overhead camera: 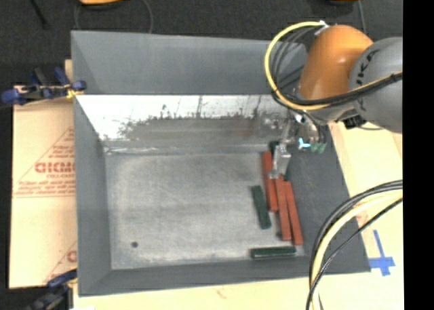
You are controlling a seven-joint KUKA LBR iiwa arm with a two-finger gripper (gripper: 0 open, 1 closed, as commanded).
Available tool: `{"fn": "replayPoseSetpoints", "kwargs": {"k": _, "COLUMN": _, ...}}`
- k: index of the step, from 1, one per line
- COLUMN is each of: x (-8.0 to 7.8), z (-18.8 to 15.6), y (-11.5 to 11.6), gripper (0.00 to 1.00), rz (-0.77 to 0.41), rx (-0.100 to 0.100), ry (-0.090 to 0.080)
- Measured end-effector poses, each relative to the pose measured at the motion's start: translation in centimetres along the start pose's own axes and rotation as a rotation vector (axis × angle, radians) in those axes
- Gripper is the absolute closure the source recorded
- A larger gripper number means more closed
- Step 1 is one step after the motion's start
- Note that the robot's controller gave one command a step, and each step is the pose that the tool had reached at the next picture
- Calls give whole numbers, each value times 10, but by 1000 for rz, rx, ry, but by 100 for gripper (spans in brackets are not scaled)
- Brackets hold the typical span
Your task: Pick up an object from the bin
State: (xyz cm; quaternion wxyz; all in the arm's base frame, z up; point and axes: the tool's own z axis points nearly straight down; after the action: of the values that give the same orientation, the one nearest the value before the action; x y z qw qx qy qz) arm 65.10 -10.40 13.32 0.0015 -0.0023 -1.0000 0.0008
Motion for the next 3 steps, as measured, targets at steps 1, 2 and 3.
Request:
{"fn": "replayPoseSetpoints", "kwargs": {"k": 1, "x": 30, "z": -46, "y": -36, "gripper": 0, "rz": -158, "rx": 2, "ry": -8}}
{"fn": "replayPoseSetpoints", "kwargs": {"k": 2, "x": 33, "z": 60, "y": -36, "gripper": 0, "rz": -458, "rx": 3, "ry": -12}}
{"fn": "replayPoseSetpoints", "kwargs": {"k": 3, "x": 71, "z": 61, "y": -2, "gripper": 0, "rz": -780, "rx": 5, "ry": -11}}
